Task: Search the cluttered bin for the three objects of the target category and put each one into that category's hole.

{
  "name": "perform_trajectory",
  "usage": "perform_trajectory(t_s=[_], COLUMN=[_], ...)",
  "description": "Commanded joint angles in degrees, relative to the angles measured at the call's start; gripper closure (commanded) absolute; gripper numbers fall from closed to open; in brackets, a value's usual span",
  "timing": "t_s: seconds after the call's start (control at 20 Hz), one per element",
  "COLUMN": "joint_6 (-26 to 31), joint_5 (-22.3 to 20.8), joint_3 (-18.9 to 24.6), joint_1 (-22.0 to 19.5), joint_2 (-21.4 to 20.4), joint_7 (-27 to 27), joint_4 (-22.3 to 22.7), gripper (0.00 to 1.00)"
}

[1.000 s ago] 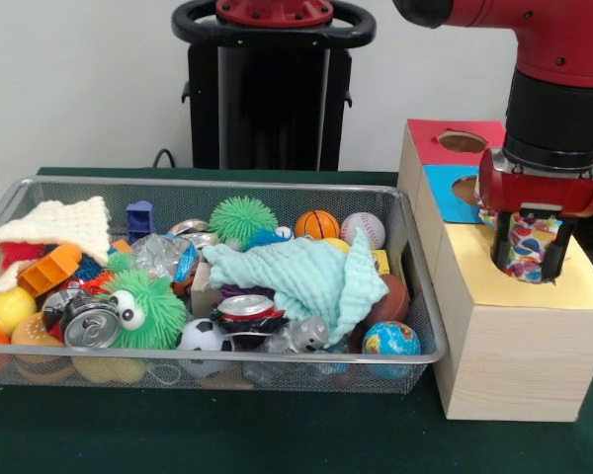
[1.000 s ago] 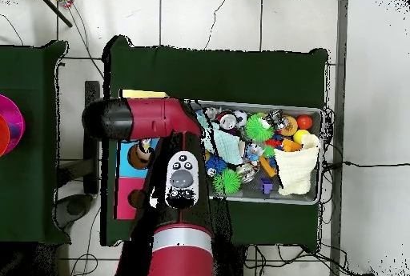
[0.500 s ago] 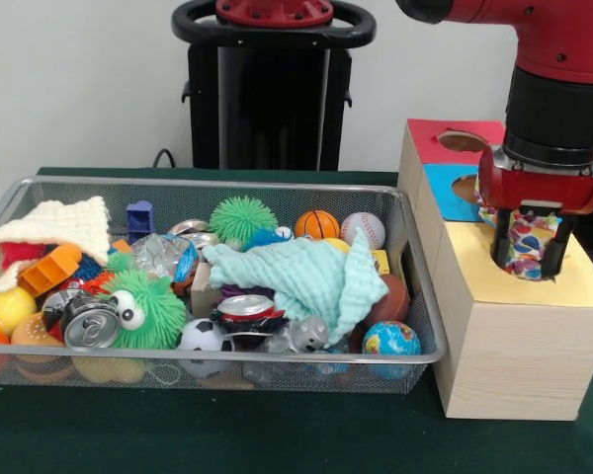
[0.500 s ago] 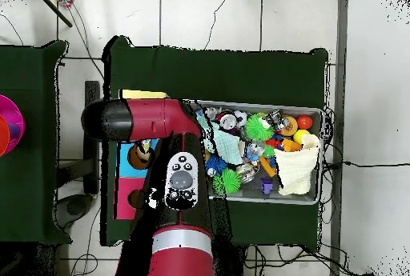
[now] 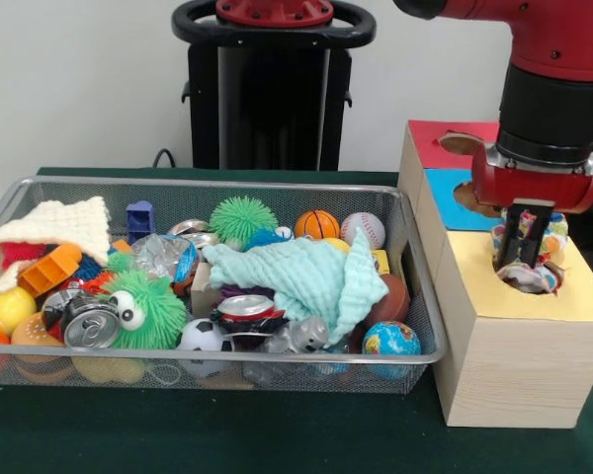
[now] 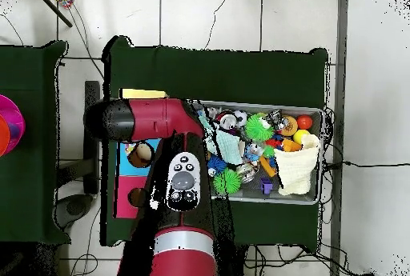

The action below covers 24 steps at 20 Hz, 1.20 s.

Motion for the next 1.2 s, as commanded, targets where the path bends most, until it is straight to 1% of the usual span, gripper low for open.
perform_trajectory(t_s=[0.05, 0.3, 0.6, 0.8, 0.95, 1.1, 1.2], joint_6=[5.52, 6.35, 6.19, 6.03, 4.77, -3.19, -4.89], joint_5=[-3.56, -3.57, -3.49, -2.88, -2.66, -3.49, -2.04], joint_3=[-1.06, -1.17, -0.47, -0.28, -1.56, -6.33, -7.1], joint_1=[-3.19, -3.26, -3.96, -3.81, -2.26, 2.06, 3.28], joint_2=[-2.66, -3.13, -3.9, -3.56, -3.56, -2.46, -1.87], joint_7=[0.89, 2.08, 1.11, 2.4, 5.47, 13.44, 15.77], joint_4=[2.7, 2.96, 3.66, 3.51, 3.99, 4.52, 5.46], gripper=[1.0, 1.0, 1.0, 1.0, 1.0, 1.0, 1.0])
